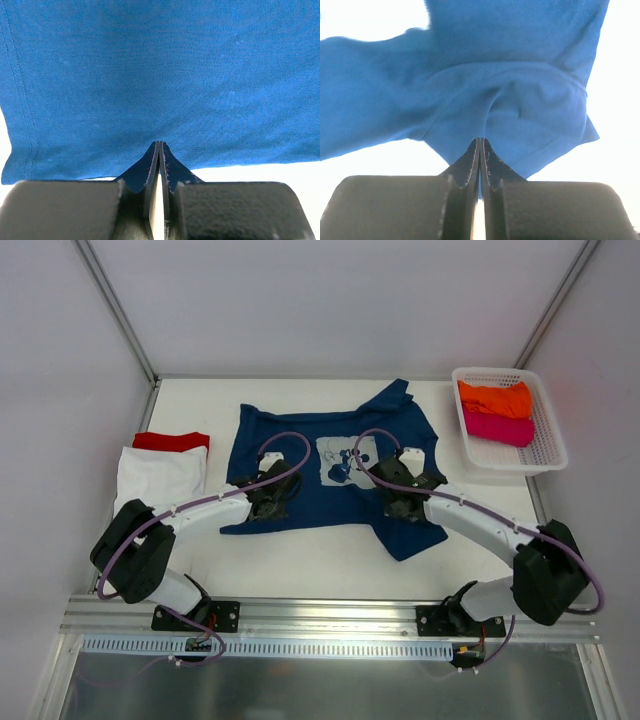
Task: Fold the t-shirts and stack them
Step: Flatten the tshirt out
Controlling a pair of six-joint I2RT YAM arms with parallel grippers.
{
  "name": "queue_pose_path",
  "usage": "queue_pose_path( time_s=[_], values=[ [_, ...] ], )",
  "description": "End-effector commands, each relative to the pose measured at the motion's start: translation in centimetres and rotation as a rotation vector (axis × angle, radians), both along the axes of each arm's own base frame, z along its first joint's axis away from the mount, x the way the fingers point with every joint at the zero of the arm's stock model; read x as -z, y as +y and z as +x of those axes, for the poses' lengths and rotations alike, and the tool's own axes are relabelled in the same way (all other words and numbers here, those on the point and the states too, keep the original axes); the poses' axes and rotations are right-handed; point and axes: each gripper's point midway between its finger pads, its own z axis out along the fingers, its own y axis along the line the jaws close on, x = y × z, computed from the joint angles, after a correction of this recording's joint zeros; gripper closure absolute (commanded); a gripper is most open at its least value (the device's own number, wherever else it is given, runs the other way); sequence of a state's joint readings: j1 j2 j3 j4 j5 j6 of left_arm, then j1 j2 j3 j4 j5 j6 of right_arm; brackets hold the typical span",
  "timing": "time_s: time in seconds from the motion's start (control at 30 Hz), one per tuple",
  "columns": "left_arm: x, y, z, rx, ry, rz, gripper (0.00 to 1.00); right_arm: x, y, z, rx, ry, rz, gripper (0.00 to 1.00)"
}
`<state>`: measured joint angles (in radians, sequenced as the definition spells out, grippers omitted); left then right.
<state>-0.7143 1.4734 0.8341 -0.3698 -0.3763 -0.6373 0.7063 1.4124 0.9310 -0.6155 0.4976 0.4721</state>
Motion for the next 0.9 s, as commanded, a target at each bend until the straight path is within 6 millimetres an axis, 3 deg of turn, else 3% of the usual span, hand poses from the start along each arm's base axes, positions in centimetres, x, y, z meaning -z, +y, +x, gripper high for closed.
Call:
queue_pose_path(
  time_s=[0.0,0.07,0.17,0.33,0.5,0.87],
  values=[
    [-0.7,-0.4,0.3,0.000,-0.023,-0.010,1.00,-2.2,-1.3,-2.0,0.027,-0.046,-0.015,1.00],
    [-0.7,-0.4,0.3,-0.003,-0.024,-0.011,1.00,-2.7,-1.5,-2.4,0.027,-0.064,-0.013,0.99],
    [-0.8,-0.5,0.4,0.000,-0.024,-0.018,1.00,-1.6,-2.3,-3.0,0.037,-0.043,-0.046,1.00],
    [-1.0,-0.6,0.2,0.000,-0.027,-0.030,1.00,2.2,-2.0,-3.6,0.033,0.051,-0.090,1.00],
    [-1.9,0.0,0.3,0.008,-0.064,-0.022,1.00,6.0,-0.2,-3.7,0.010,0.129,-0.063,1.00],
    [-2.3,0.4,0.5,0.010,-0.086,-0.009,1.00,7.7,2.4,-7.0,-0.056,0.191,-0.036,1.00]
  ],
)
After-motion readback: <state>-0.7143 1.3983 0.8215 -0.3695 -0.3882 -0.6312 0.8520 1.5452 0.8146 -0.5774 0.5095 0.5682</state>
